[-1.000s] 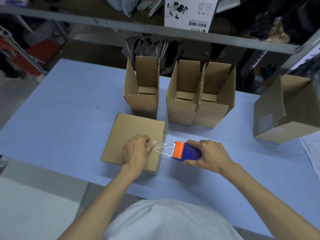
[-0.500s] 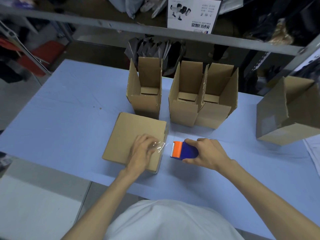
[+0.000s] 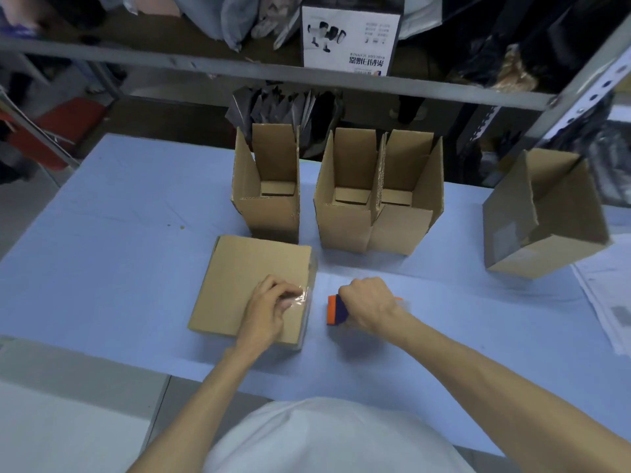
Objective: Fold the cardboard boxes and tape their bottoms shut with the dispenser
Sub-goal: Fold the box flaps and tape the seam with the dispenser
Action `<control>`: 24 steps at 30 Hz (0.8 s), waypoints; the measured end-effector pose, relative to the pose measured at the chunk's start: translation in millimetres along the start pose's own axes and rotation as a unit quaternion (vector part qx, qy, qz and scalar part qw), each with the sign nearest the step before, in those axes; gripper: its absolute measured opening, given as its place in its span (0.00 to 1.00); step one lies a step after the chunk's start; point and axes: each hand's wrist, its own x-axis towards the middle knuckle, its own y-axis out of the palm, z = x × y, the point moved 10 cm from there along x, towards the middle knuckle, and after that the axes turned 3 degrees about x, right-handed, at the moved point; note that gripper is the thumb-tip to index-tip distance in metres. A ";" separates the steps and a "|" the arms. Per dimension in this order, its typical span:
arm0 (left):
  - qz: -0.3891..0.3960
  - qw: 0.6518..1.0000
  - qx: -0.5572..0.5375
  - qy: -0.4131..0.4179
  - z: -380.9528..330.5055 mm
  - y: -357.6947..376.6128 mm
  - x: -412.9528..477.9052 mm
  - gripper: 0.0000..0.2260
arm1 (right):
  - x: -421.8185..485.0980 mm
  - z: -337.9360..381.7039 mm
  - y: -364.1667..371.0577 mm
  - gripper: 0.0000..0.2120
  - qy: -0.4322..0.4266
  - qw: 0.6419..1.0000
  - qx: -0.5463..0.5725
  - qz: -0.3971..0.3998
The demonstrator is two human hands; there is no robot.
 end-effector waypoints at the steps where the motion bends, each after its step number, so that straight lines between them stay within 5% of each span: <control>1: 0.002 1.000 0.010 0.002 1.2 -4.1 -0.5 0.15 | -1.9 -4.0 -1.2 0.16 0.010 1.000 0.019 -0.016; 6: 0.099 0.982 0.153 0.046 -15.3 12.3 -2.1 0.14 | -17.0 -27.7 -15.5 0.21 0.068 0.988 0.108 -0.090; 9: 0.150 0.927 0.332 0.089 -22.1 31.2 -1.1 0.15 | -25.9 -37.8 -19.4 0.22 0.082 0.978 0.152 -0.115; 13: 0.206 0.885 0.410 0.083 -22.7 54.2 -0.4 0.17 | -42.9 -46.3 -27.7 0.28 0.098 0.962 0.195 -0.163; 15: 0.169 0.935 0.310 0.039 -23.4 45.9 4.1 0.18 | -57.1 -51.5 -36.9 0.33 0.098 0.945 0.237 -0.203; 17: 0.055 0.991 0.033 -0.118 -10.4 17.0 8.1 0.15 | -72.1 -53.2 -47.6 0.35 0.072 0.922 0.289 -0.248; 20: 0.045 0.896 -0.326 -0.298 -6.9 20.8 -1.8 0.09 | -89.1 -48.8 -63.9 0.36 0.022 0.900 0.318 -0.298; 24: 0.136 0.829 -0.466 -0.277 -35.3 30.4 -5.1 0.12 | -97.8 -42.5 -75.0 0.37 -0.010 0.890 0.322 -0.323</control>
